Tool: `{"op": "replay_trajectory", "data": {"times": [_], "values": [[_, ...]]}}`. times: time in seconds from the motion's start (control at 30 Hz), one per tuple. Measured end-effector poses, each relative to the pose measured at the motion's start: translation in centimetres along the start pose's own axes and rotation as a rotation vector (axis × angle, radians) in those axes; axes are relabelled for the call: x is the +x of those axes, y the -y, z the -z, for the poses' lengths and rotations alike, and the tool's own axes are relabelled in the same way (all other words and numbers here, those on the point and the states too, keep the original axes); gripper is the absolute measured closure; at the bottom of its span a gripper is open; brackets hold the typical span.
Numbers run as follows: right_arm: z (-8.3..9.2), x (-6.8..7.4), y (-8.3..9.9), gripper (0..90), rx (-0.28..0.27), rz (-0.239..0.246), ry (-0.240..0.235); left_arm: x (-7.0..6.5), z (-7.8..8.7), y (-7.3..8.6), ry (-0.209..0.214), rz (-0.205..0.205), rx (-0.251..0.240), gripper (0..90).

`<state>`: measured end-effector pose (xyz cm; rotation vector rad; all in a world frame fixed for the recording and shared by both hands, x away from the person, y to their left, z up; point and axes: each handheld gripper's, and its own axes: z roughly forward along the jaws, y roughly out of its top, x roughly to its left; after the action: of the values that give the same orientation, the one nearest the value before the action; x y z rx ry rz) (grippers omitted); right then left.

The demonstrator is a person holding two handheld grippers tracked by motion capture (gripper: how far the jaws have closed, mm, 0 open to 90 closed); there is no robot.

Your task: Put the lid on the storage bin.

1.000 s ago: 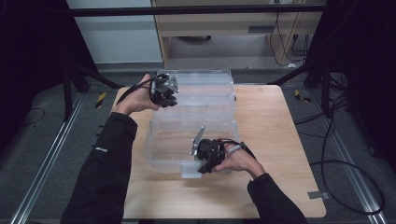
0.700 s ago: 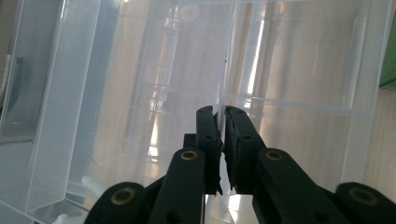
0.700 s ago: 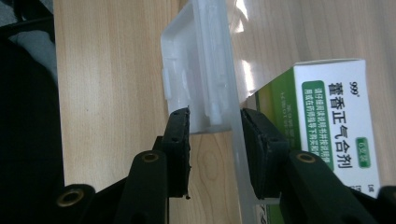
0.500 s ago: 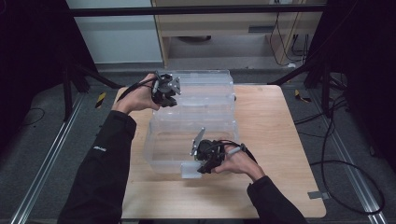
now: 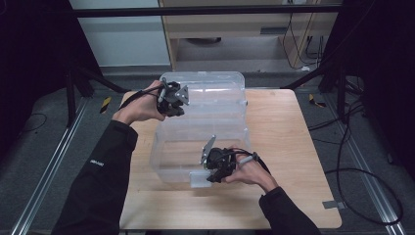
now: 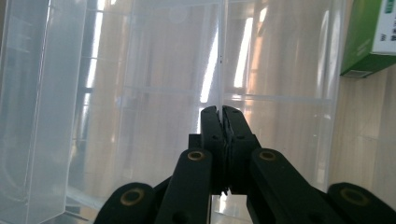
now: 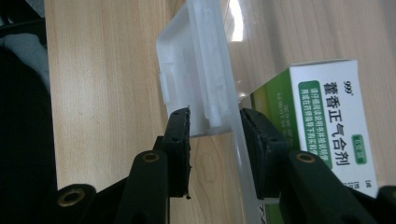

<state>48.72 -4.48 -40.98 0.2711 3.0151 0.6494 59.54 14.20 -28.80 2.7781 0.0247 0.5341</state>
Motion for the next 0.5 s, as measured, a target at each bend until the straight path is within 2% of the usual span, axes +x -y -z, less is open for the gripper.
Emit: {"op": "replay_trajectory", "data": {"times": [0.5], "values": [[0.0,0.2,0.1,64.1,-0.009,0.009,0.004,-3.3,1.4,0.5,-0.011,-0.001,-0.029,88.4]]}}
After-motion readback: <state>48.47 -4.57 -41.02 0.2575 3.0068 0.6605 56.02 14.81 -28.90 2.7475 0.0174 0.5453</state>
